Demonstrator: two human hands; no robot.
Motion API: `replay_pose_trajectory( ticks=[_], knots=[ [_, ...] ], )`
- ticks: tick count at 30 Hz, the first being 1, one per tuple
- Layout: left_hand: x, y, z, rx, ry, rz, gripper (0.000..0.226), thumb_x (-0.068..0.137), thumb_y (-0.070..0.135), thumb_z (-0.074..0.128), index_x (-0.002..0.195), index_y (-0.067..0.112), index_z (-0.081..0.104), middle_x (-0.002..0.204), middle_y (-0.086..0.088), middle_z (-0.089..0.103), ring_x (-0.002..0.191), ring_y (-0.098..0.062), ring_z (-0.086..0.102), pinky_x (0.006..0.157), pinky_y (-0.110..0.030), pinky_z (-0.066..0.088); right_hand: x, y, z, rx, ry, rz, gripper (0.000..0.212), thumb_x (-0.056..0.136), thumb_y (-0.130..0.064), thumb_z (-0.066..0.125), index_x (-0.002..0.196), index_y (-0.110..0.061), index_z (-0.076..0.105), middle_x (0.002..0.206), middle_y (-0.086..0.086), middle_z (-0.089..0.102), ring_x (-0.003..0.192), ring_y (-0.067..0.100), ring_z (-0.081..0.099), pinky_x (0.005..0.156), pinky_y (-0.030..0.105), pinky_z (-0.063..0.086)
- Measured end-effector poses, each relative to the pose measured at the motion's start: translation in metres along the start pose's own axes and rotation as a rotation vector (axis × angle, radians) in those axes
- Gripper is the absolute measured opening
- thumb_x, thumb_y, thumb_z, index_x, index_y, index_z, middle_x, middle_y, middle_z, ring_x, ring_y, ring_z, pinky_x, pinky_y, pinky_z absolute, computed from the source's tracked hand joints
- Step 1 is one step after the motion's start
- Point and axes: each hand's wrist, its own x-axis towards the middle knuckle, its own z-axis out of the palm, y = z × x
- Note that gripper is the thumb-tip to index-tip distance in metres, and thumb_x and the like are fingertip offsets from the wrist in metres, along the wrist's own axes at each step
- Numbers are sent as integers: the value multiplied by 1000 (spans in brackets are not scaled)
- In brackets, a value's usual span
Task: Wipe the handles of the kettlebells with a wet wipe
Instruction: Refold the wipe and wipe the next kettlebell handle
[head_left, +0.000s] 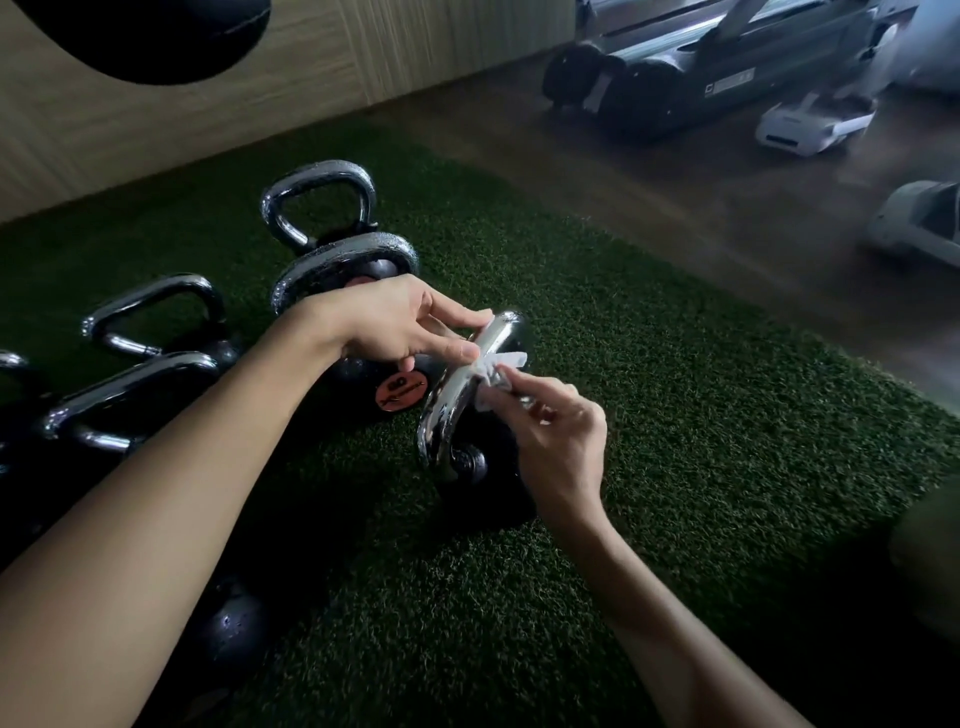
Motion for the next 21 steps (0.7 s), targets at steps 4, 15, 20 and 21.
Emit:
replay_pose_trajectory(
  ticks=[4,15,20,21],
  knots=[
    [-2,0,2,-26,12,-3,46,87,36,77,131,42,65,107,23,75,66,7,57,52,-13,46,16,-1,-1,83,23,97,28,78,-33,88,104,-23,82,92,-8,79,80,9,71,81,49,59],
    [-4,0,8,-67,70,-5,46,89,28,76,132,38,64,101,19,76,53,14,56,48,-10,43,-56,8,10,-70,-28,-171,19,75,-26,90,92,-32,83,88,-22,76,84,11,68,74,21,50],
    [-6,0,8,-87,78,-28,47,88,29,77,133,38,65,100,19,78,64,17,59,51,-11,44,-60,20,13,-23,-24,-63,26,72,-24,92,92,-37,81,86,-21,76,76,8,64,70,24,51],
    [-7,0,9,-94,83,-32,46,88,29,77,132,38,66,100,19,78,67,17,60,51,-10,44,-60,25,12,-43,-41,-65,26,73,-25,91,93,-38,81,86,-21,76,75,8,61,68,24,50]
  ],
)
